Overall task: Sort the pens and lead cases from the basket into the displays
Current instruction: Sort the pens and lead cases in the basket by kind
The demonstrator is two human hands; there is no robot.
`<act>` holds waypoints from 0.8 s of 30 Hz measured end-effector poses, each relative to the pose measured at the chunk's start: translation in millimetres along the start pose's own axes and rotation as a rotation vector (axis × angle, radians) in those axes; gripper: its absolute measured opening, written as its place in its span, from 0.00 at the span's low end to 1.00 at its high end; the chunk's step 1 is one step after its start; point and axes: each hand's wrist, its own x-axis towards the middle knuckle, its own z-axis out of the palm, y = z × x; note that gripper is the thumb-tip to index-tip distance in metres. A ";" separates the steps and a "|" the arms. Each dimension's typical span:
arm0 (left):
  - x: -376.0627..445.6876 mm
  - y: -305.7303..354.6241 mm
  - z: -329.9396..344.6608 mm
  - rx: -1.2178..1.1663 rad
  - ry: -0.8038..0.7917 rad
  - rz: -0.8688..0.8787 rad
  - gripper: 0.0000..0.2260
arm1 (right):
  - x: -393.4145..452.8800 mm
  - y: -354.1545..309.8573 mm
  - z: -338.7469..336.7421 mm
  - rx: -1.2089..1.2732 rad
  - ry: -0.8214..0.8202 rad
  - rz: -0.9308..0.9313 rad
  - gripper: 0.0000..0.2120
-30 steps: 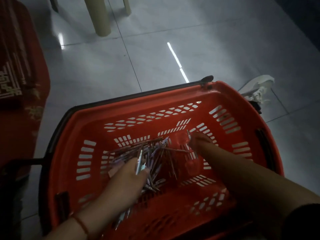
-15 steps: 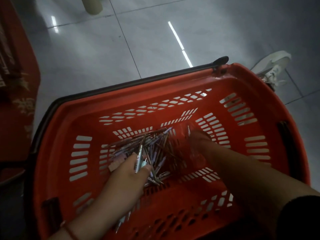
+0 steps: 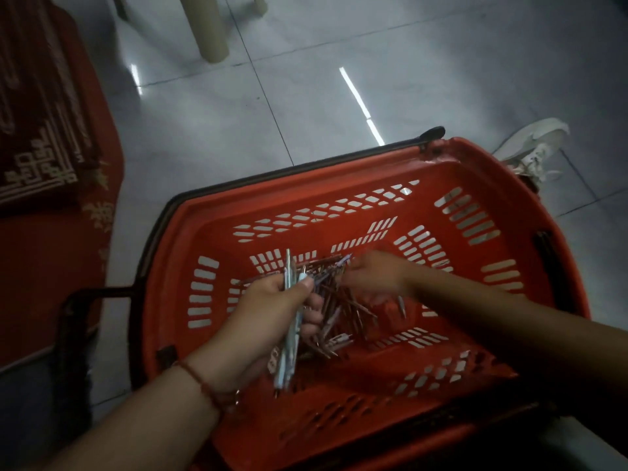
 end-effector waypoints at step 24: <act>-42.2 25.8 8.3 0.209 0.053 0.328 0.09 | -137.6 -9.9 32.1 0.680 0.317 -0.299 0.08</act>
